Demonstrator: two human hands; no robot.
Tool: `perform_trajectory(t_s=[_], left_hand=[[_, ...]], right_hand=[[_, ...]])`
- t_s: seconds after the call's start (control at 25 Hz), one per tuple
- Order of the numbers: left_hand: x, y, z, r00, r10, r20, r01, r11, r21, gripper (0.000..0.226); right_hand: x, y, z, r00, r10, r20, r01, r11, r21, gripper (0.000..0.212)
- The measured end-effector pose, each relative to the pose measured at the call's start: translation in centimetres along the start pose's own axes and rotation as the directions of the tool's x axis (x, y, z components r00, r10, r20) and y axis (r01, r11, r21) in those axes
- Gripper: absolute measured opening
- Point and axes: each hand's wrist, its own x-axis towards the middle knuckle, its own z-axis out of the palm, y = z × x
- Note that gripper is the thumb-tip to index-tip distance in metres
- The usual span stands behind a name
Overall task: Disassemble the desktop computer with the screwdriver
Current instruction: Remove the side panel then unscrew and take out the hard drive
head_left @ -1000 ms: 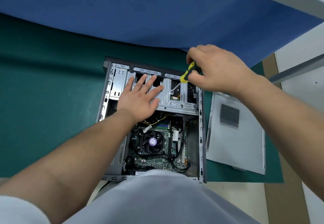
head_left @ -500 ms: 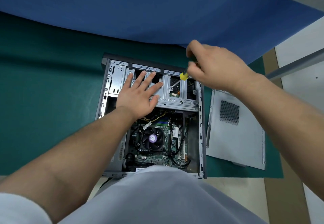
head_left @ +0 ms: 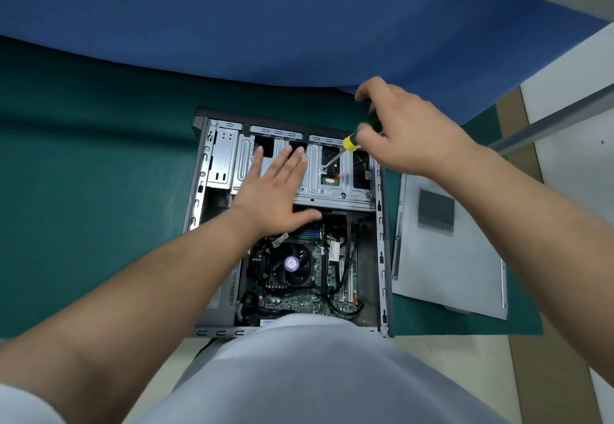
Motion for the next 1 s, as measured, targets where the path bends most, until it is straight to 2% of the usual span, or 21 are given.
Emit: perform_trajectory(t_s=[0.12, 0.2, 0.32, 0.4, 0.48, 0.56, 0.6, 0.64, 0.76, 0.8, 0.92, 1.0], left_hand=[[0.5, 3.4, 0.9, 0.994, -0.102, 0.047, 0.095, 0.988, 0.122, 0.131], [1.0, 4.9, 1.1, 0.981, -0.19, 0.048, 0.183, 0.975, 0.122, 0.133], [1.2, 5.3, 1.1, 0.974, -0.224, 0.023, 0.219, 0.969, 0.117, 0.129], [1.1, 5.3, 1.4, 0.976, -0.219, -0.006, 0.218, 0.969, 0.118, 0.126], [1.1, 5.3, 1.4, 0.975, -0.22, -0.014, 0.22, 0.968, 0.12, 0.125], [1.1, 5.3, 1.5, 0.975, -0.221, -0.016, 0.221, 0.968, 0.122, 0.124], [1.1, 5.3, 1.5, 0.975, -0.221, -0.019, 0.222, 0.967, 0.126, 0.125], [1.1, 5.2, 1.6, 0.975, -0.222, -0.022, 0.223, 0.966, 0.129, 0.125], [1.1, 5.2, 1.7, 0.975, -0.218, -0.031, 0.221, 0.966, 0.137, 0.125], [1.1, 5.2, 1.7, 0.976, -0.216, -0.034, 0.219, 0.966, 0.141, 0.125], [1.2, 5.3, 1.7, 0.976, -0.212, -0.044, 0.217, 0.966, 0.14, 0.124], [1.1, 5.3, 1.7, 0.976, -0.214, -0.05, 0.219, 0.967, 0.131, 0.125]], right_hand=[[0.1, -0.1, 0.5, 0.997, -0.003, -0.078, 0.003, 1.0, -0.004, 0.03], [0.1, -0.2, 0.7, 0.992, 0.014, -0.124, -0.005, 0.998, 0.07, 0.03], [0.0, -0.5, 1.2, 0.97, 0.179, -0.164, -0.15, 0.974, 0.171, 0.034], [-0.2, -0.7, 1.6, 0.953, 0.24, -0.186, -0.245, 0.97, -0.005, 0.045], [-0.3, -0.9, 1.5, 0.964, 0.142, -0.227, -0.185, 0.966, -0.18, 0.04], [-0.3, -0.6, 0.7, 0.991, -0.024, -0.129, 0.007, 0.991, -0.132, 0.025], [-0.2, -0.5, 0.4, 0.995, -0.084, -0.06, 0.079, 0.994, -0.08, 0.029], [-0.2, -0.4, 0.3, 0.995, -0.092, -0.022, 0.091, 0.995, -0.041, 0.034], [-0.1, -0.5, 0.6, 0.991, 0.045, -0.129, -0.061, 0.99, -0.126, 0.039], [0.0, -0.5, 0.7, 0.99, 0.021, -0.14, -0.038, 0.992, -0.121, 0.036], [-0.2, -0.4, 0.1, 0.994, -0.102, -0.036, 0.105, 0.986, 0.132, 0.033], [-0.3, -0.5, 0.2, 0.999, -0.029, -0.041, 0.036, 0.986, 0.163, 0.034]])
